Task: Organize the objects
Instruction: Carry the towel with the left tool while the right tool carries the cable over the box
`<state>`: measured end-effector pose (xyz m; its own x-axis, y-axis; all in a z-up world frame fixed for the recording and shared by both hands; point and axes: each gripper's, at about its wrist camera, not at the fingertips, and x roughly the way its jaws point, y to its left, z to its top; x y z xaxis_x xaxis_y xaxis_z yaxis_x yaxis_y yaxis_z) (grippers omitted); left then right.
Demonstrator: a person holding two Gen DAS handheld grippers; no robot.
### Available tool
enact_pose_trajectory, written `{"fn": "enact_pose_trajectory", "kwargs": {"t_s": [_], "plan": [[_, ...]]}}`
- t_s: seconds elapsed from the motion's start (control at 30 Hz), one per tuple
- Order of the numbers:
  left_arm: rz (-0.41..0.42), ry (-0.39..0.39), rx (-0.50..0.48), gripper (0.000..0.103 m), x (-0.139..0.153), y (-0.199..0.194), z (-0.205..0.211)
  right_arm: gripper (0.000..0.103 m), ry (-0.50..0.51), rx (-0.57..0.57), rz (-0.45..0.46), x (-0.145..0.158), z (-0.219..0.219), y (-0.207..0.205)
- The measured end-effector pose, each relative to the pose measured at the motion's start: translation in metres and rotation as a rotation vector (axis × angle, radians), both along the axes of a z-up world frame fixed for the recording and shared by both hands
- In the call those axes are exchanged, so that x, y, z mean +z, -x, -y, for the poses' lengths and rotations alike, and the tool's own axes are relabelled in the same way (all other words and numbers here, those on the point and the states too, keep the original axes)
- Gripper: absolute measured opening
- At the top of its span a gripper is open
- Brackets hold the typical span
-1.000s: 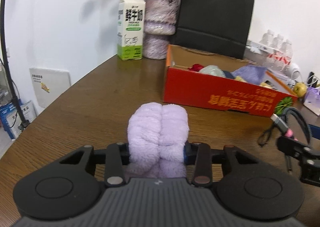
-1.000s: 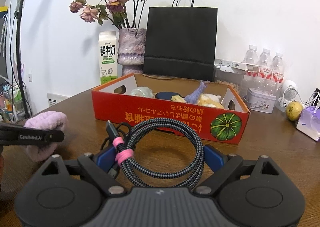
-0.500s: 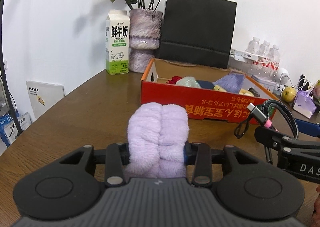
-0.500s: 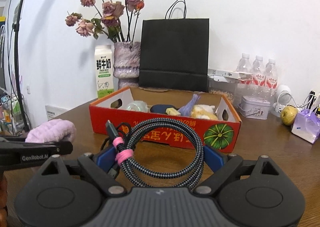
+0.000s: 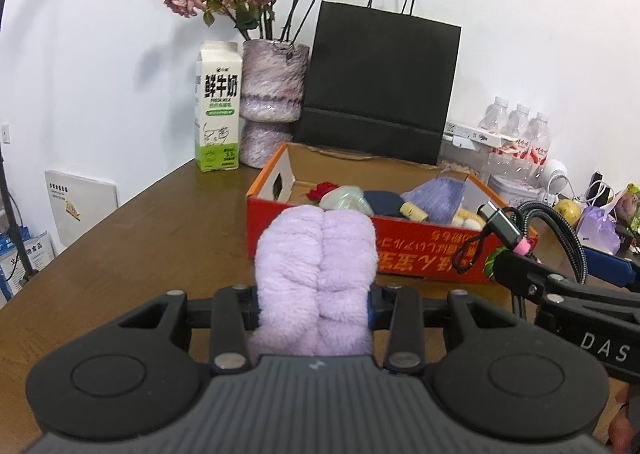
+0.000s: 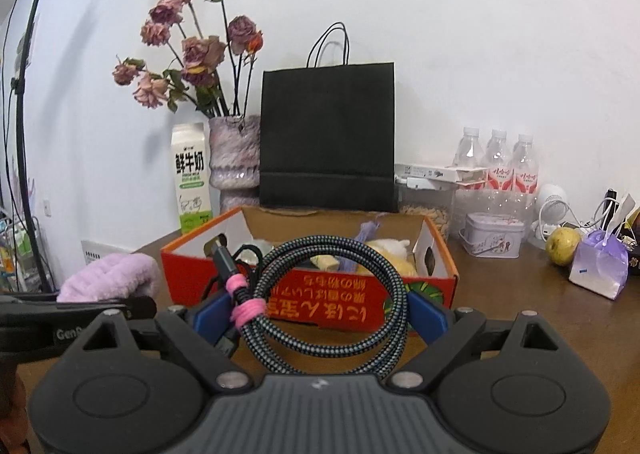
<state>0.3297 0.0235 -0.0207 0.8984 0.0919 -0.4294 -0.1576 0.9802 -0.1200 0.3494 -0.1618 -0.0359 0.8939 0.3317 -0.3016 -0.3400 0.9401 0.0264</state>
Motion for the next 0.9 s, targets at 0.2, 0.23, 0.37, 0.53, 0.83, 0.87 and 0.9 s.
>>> {"fn": "enact_pose_trajectory", "kwargs": {"t_s": [0.2,0.23,0.37,0.53,0.83,0.87,0.9], "plan": [[0.026,0.001,0.001,0.039,0.012,-0.016,0.005,0.092,0.012,-0.01,0.023,0.009,-0.002,-0.013],[0.03,0.001,0.002,0.039,0.013,-0.019,0.006,0.092,0.015,-0.01,0.024,0.009,-0.003,-0.015],[0.04,0.005,0.008,0.039,0.017,-0.032,0.008,0.092,0.028,-0.008,0.028,0.011,-0.008,-0.025],[0.055,0.022,0.022,0.039,0.02,-0.048,0.006,0.092,0.035,-0.019,0.037,0.013,-0.012,-0.04],[0.054,0.038,0.028,0.039,0.019,-0.083,-0.002,0.092,0.031,-0.031,0.035,0.011,-0.018,-0.075],[0.052,0.04,0.027,0.039,0.019,-0.087,-0.002,0.092,0.028,-0.033,0.033,0.011,-0.018,-0.079],[0.05,0.042,0.026,0.039,0.018,-0.091,-0.003,0.092,0.026,-0.034,0.031,0.01,-0.019,-0.083]]}}
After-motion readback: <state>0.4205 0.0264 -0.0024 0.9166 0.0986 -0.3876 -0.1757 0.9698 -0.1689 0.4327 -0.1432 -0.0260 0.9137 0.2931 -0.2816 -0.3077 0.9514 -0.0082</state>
